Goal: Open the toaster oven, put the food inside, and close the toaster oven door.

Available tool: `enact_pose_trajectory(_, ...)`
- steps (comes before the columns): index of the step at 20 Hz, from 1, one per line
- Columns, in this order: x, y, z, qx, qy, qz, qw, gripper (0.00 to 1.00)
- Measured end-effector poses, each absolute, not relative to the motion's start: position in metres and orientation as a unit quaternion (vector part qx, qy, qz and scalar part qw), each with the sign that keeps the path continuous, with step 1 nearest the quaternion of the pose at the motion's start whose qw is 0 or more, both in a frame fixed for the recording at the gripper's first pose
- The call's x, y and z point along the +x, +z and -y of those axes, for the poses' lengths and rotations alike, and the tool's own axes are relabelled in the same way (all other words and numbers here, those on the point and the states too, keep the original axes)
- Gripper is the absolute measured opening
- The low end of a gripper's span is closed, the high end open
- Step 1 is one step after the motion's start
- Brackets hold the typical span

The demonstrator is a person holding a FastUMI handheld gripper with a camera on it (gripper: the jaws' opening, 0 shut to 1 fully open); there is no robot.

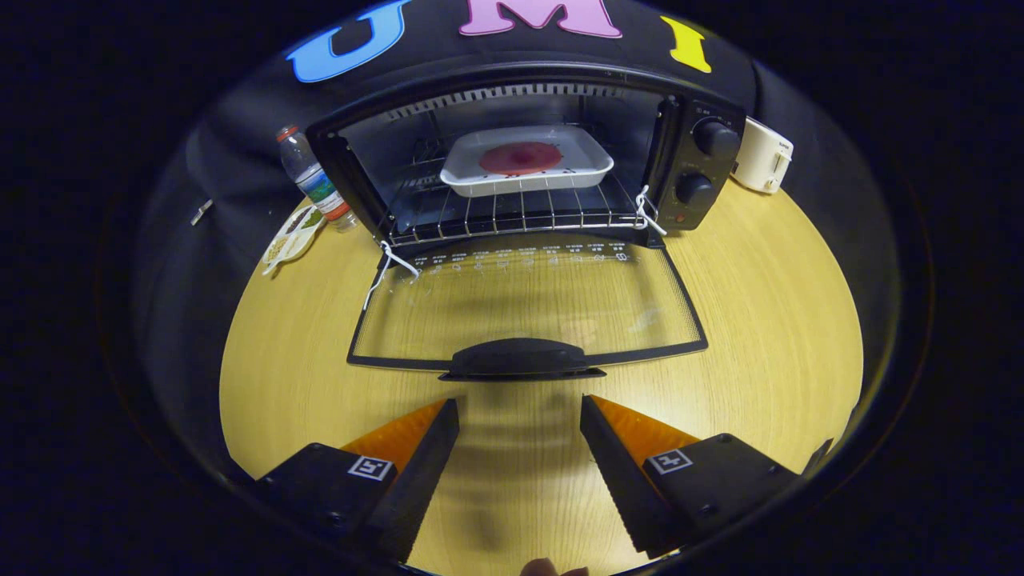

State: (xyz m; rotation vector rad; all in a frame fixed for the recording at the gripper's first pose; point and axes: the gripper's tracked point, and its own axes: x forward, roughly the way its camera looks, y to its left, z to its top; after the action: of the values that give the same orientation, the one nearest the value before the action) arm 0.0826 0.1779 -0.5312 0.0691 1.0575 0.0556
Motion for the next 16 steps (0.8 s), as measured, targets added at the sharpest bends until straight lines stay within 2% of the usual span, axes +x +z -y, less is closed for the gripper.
enact_pose_trajectory(7, 0.095, -0.555, -0.176, 0.032, 0.012, -0.521, 0.853, 0.99)
enact_pose_trajectory(16, 0.092, -0.537, -0.176, 0.029, 0.027, -0.502, 0.864, 0.99)
